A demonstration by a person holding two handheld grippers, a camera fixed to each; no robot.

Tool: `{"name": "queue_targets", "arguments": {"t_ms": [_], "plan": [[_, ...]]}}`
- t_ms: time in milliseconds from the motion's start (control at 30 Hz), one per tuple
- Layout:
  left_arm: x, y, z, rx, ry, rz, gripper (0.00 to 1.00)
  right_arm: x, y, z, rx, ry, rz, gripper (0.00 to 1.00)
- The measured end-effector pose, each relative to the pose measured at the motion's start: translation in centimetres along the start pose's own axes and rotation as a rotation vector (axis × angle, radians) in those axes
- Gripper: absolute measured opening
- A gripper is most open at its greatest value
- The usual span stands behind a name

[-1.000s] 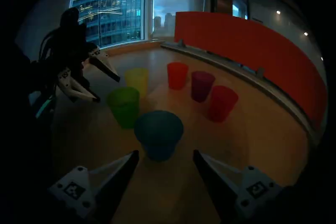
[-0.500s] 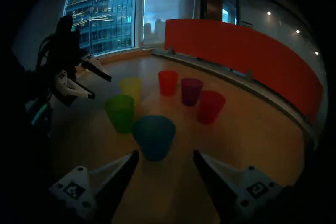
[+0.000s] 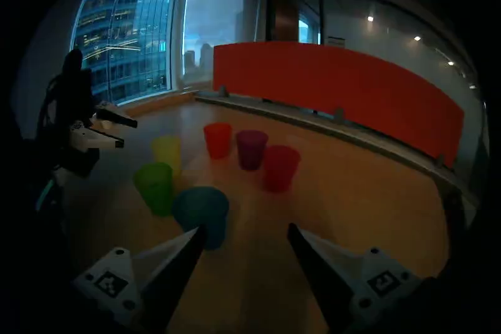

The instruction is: Pour water

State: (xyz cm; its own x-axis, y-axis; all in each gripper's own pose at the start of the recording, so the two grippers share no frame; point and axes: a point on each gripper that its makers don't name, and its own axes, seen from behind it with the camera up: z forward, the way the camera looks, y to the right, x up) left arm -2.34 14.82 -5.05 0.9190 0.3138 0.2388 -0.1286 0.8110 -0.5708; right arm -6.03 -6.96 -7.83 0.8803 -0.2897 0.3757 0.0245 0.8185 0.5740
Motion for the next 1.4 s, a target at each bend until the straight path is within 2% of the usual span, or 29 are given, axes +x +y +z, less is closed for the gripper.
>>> {"name": "queue_targets", "arguments": {"t_ms": [267,600,900,1100,1400], "plan": [[0.6,-2.5,-0.4,0.088,0.038,-0.024,1.0,0.8,1.2,-0.3,-0.074,0.04,0.034,1.0],[1.4,-5.6,-1.6,0.221,0.099,-0.054,1.0,2.2,4.5,-0.7,-0.233,0.116,0.077,1.0],[2.9,-8.3,-2.9,0.338,0.17,-0.082,1.0,3.8,6.0,-0.8,-0.344,0.179,0.066,1.0],[4.2,-9.4,-3.9,0.407,0.229,-0.083,1.0,5.5,7.4,-1.1,-0.424,0.255,0.077,1.0],[6.0,-10.1,-5.1,0.452,0.318,-0.127,1.0,7.3,9.2,-2.0,-0.528,0.394,0.139,1.0]]}}
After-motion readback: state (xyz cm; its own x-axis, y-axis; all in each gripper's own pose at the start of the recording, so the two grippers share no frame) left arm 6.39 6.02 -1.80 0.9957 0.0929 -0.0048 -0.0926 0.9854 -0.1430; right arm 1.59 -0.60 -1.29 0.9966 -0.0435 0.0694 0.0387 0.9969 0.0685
